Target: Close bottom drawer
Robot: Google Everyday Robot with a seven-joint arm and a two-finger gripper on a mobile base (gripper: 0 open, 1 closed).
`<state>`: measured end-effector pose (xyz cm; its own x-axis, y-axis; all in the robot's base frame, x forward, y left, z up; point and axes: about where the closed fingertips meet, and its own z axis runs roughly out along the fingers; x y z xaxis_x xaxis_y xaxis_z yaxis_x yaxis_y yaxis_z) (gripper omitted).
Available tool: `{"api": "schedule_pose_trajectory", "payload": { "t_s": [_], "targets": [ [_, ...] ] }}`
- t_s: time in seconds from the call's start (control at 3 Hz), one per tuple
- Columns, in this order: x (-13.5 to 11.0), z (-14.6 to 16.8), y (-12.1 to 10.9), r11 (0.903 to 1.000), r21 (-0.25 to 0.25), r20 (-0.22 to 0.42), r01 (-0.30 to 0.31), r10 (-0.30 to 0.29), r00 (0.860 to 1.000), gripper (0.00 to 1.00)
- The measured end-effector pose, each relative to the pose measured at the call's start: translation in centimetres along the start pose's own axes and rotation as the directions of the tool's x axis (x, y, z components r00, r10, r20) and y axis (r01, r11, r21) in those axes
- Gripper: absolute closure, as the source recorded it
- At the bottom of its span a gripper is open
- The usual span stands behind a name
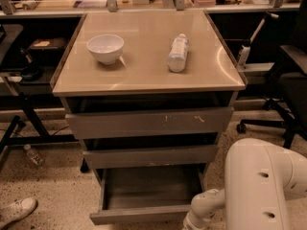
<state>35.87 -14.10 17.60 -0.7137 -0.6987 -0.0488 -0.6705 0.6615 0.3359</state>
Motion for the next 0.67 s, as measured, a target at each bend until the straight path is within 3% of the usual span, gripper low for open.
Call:
{"api": "schedule_pose_trajectory", "payload": {
  "t_s": [0.67],
  "targets": [
    [-0.88,-0.29,-0.17,0.9998,-0.003,0.013,0.022,-0.022,1.0,0.94]
  ]
}}
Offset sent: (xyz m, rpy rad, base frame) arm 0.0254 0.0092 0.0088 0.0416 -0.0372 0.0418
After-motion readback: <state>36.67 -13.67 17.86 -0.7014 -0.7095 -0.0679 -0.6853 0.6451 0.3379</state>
